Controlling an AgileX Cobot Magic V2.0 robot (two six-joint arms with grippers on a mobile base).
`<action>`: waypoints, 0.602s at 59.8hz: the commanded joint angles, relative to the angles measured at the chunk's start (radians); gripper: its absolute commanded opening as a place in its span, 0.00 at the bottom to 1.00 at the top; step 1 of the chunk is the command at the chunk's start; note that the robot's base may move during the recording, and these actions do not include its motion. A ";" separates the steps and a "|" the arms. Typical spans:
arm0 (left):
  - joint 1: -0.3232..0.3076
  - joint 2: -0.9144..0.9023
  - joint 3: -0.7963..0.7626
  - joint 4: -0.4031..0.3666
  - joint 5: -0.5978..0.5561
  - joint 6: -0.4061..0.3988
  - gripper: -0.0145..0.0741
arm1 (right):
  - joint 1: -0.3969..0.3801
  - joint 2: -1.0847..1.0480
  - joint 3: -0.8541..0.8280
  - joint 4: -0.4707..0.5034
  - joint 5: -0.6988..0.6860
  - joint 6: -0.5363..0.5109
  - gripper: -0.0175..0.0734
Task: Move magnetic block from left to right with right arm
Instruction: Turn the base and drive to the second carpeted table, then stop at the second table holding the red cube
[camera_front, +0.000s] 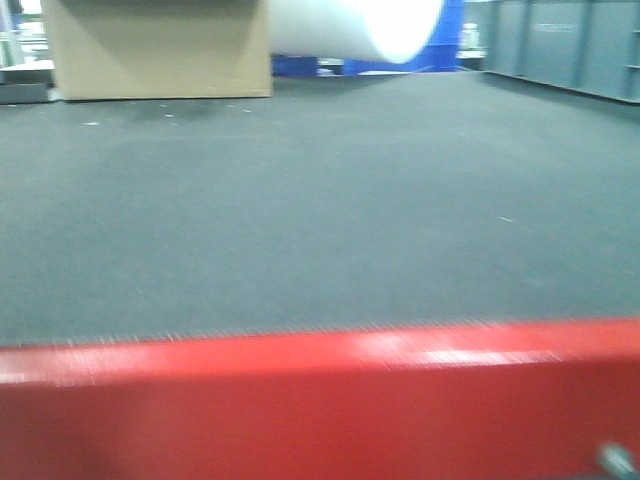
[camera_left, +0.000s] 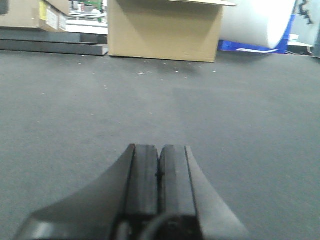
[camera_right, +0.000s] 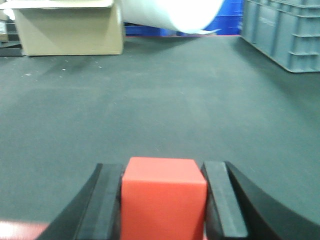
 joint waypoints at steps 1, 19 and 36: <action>0.002 -0.011 0.009 0.000 -0.090 -0.004 0.03 | -0.004 0.016 -0.025 -0.008 -0.089 -0.006 0.30; 0.002 -0.011 0.009 0.000 -0.090 -0.004 0.03 | -0.004 0.016 -0.025 -0.008 -0.089 -0.006 0.30; 0.002 -0.011 0.009 0.000 -0.090 -0.004 0.03 | -0.004 0.016 -0.025 -0.008 -0.089 -0.006 0.30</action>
